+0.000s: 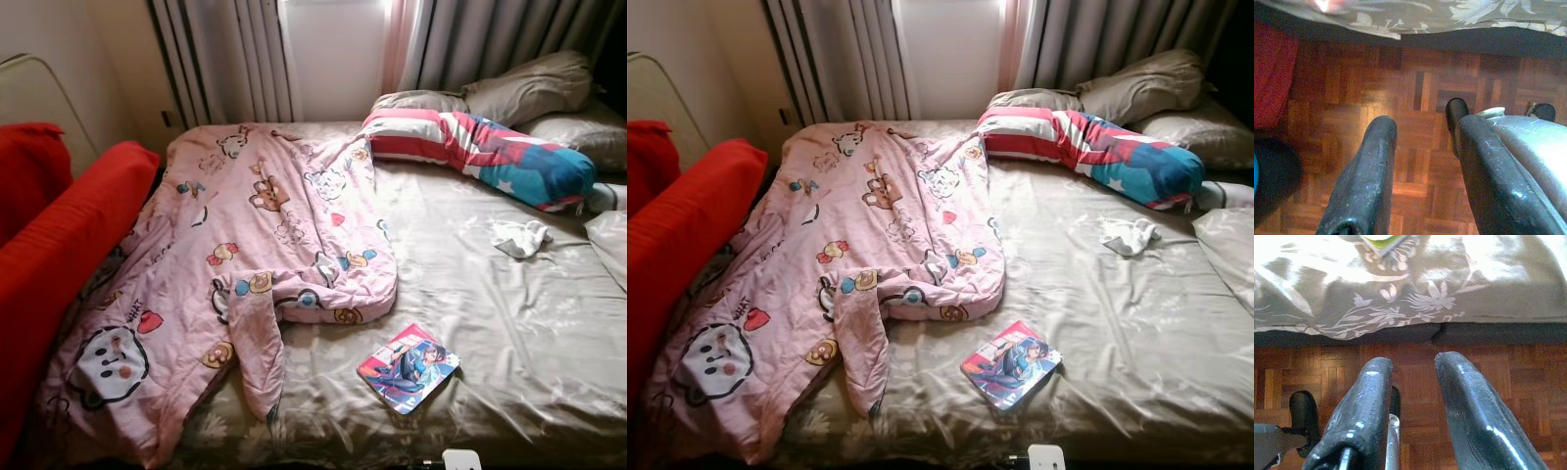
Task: Clean up the room
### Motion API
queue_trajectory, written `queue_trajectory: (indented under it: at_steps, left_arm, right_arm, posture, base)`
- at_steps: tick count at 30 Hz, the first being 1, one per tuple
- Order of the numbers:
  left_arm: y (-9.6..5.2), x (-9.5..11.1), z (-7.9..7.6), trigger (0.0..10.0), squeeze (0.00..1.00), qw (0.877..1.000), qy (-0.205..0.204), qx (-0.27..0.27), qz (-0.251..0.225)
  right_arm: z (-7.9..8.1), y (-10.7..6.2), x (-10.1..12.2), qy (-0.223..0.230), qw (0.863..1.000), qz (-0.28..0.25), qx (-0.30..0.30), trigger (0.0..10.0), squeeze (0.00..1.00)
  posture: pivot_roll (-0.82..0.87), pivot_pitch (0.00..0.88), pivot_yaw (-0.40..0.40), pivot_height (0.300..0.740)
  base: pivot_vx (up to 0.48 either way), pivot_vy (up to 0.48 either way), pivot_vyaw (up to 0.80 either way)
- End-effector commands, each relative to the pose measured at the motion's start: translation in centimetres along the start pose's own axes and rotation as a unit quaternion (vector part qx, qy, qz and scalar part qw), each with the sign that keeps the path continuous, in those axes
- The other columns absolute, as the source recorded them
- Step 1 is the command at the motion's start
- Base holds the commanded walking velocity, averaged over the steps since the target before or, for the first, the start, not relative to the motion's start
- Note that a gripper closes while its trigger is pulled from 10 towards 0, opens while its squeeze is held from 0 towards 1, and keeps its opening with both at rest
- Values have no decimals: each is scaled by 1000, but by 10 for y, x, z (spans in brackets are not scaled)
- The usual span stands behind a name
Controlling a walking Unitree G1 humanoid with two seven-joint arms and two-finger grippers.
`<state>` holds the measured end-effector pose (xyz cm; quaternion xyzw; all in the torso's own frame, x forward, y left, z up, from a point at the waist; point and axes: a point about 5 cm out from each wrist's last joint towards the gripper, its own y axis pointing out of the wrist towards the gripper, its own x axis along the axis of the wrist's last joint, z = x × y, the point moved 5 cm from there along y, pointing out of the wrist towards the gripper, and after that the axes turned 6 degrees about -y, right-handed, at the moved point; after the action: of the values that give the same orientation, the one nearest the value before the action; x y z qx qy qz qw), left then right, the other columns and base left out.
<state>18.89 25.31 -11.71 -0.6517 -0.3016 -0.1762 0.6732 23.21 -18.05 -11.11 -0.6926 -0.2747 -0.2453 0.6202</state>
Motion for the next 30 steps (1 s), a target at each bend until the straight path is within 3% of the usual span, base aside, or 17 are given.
queue_trajectory:
  at_steps: [1,5,30]
  left_arm:
    - [-2,-6,1,10000,0,1000,6,2,9]
    - [-1,-6,1,10000,0,1000,5,2,9]
    - [-2,-7,1,10000,0,1000,3,2,8]
  right_arm:
    - [-2,-2,-7,9,1000,9,-6,10000,0]
    - [-3,-2,-6,6,1000,8,-6,10000,0]
    - [1,0,-1,-2,1000,1,5,10000,0]
  posture:
    - [-13,157,35,740]
    - [-12,157,35,740]
    - [-10,155,30,740]
  base:
    - [0,0,0]
    - [0,0,0]
    - [273,0,0]
